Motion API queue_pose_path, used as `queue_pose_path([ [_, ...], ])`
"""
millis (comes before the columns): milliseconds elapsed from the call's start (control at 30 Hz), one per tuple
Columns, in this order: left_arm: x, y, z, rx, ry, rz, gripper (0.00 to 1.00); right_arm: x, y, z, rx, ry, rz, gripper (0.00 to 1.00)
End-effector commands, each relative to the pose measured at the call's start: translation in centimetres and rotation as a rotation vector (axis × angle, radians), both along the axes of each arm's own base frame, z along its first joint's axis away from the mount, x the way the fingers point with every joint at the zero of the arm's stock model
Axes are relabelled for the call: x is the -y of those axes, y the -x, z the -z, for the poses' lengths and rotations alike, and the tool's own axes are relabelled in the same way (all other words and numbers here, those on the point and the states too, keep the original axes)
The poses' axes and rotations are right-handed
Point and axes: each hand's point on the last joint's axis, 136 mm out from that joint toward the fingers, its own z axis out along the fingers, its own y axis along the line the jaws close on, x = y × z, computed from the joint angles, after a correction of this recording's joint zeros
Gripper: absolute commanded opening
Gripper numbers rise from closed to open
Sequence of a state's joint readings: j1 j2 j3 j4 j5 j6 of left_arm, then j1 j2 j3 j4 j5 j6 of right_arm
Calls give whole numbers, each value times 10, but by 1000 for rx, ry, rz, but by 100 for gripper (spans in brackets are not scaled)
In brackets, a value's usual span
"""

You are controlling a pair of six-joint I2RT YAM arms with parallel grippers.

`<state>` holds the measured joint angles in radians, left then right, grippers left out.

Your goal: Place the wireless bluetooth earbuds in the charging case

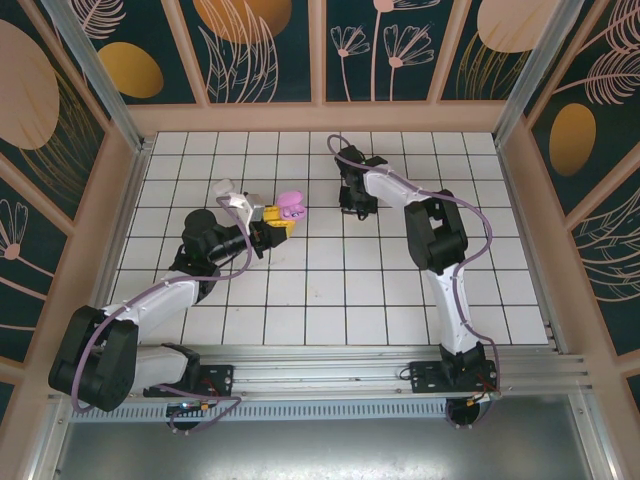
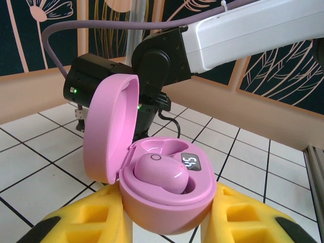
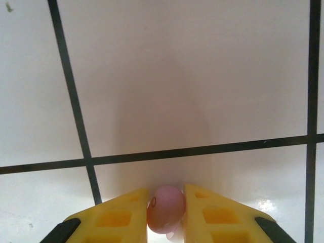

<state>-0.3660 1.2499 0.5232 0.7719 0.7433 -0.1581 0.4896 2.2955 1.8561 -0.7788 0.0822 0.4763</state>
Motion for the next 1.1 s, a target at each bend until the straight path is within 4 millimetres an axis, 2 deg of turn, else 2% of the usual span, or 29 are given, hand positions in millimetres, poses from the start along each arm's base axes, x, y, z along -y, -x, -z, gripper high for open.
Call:
queue_pose_path([
  [0,-1,2,-8,27,5,5,16,-8,3,-48,75,-37,-27,21],
  [200,-1,3,-9,22,11,15,17,-24,22,-103,166,-133,-80,20],
  [300,-1,4,-12,33,17,15,17,-25,34,-133,217,-191,-102,20],
  [333,-1,4,-12,35,19,15,17,-38,46,-146,232,-234,-147,20],
  [467,0,5,-16,50,31,22,16,-61,80,-195,335,-359,-281,20],
  [600,0,7,-19,59,32,31,16,-78,113,-231,424,-450,-377,19],
  [867,2,10,-24,64,54,53,17,-94,157,-280,554,-570,-498,18],
  [967,3,12,-26,62,77,70,17,-102,167,-289,575,-610,-550,18],
  [1067,5,15,-29,60,94,91,17,-111,173,-289,562,-640,-599,18],
])
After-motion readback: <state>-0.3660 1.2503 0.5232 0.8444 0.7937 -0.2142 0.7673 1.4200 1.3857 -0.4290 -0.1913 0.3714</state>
